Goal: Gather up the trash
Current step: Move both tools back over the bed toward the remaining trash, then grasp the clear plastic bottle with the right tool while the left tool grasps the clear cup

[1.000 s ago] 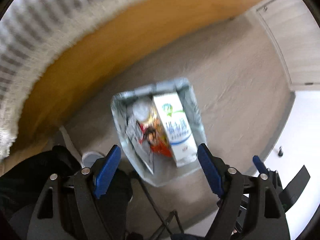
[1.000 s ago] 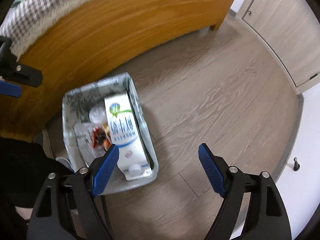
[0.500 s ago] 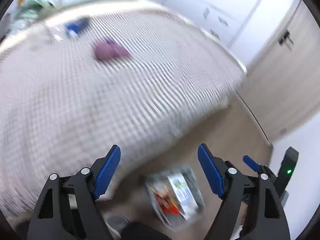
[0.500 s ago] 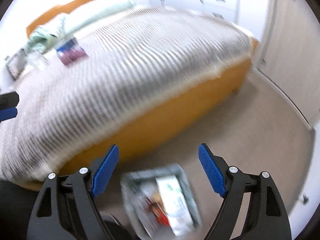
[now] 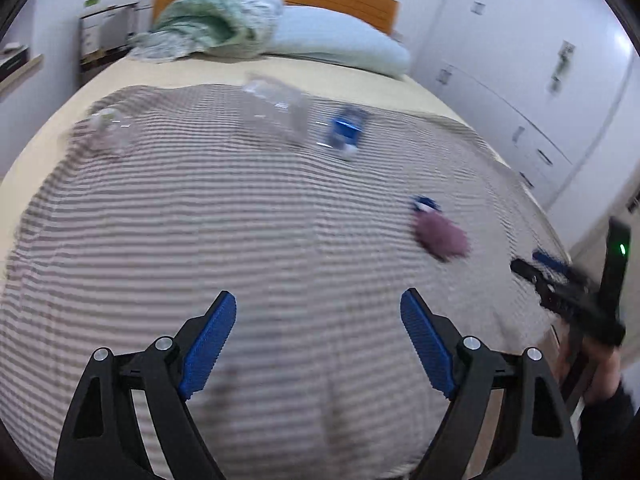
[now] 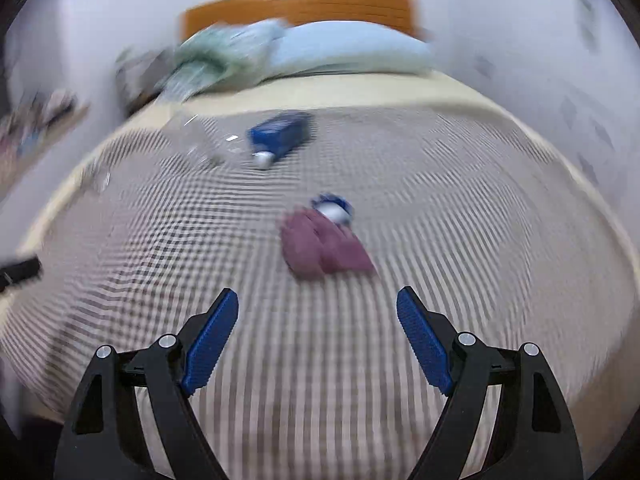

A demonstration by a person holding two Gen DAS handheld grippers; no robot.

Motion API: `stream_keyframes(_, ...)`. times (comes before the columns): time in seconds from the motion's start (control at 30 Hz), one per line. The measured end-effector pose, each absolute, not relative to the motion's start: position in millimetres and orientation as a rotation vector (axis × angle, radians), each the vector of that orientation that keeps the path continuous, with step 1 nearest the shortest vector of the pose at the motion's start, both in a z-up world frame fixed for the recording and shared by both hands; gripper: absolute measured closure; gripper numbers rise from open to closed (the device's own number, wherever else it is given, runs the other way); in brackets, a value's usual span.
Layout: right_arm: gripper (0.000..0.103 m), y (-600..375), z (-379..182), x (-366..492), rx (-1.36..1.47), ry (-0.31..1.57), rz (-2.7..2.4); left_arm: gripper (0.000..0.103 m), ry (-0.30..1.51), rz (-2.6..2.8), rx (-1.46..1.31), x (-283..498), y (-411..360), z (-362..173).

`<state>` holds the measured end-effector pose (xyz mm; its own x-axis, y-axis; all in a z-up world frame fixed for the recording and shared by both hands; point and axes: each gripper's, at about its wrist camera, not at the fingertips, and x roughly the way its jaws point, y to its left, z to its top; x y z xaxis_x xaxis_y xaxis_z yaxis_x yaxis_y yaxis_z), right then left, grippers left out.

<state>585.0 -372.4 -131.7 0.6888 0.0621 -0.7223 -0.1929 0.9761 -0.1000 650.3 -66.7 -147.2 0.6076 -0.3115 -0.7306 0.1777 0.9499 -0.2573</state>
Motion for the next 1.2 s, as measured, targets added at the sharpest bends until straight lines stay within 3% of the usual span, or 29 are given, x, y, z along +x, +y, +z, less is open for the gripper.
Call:
stream_keyframes(0.13,0.025,-337,-143,660,-0.349,0.826,0.26,0.021,0.887,-0.219,-0.148,685,-26,-143)
stream_keyframes(0.23,0.026,-310,-162,738,-0.406,0.86,0.288,0.013,0.859,-0.193,-0.102,714,-1,-127)
stream_keyframes(0.3,0.044,-292,-170,779,-0.405,0.863,0.342,0.012,0.841,-0.146,-0.115,738,24,-120)
stream_keyframes(0.57,0.05,-248,-233,861,-0.608,0.905,0.358,0.012,0.867,0.043,-0.204,797,121,-128)
stream_keyframes(0.7,0.071,-263,-231,866,-0.484,0.884,0.362,0.012,0.898,0.056,-0.295,830,144,-150)
stream_keyframes(0.97,0.071,-284,-184,794,-0.456,0.759,0.413,0.007,0.885,0.28,-0.659,933,207,-176)
stream_keyframes(1.1,0.071,-301,-158,743,-0.447,0.731,0.405,0.007,1.144,0.346,-0.78,981,213,-210)
stream_keyframes(1.2,0.071,-317,-147,715,-0.414,0.747,0.376,0.011,1.21,0.249,-0.749,993,190,-216)
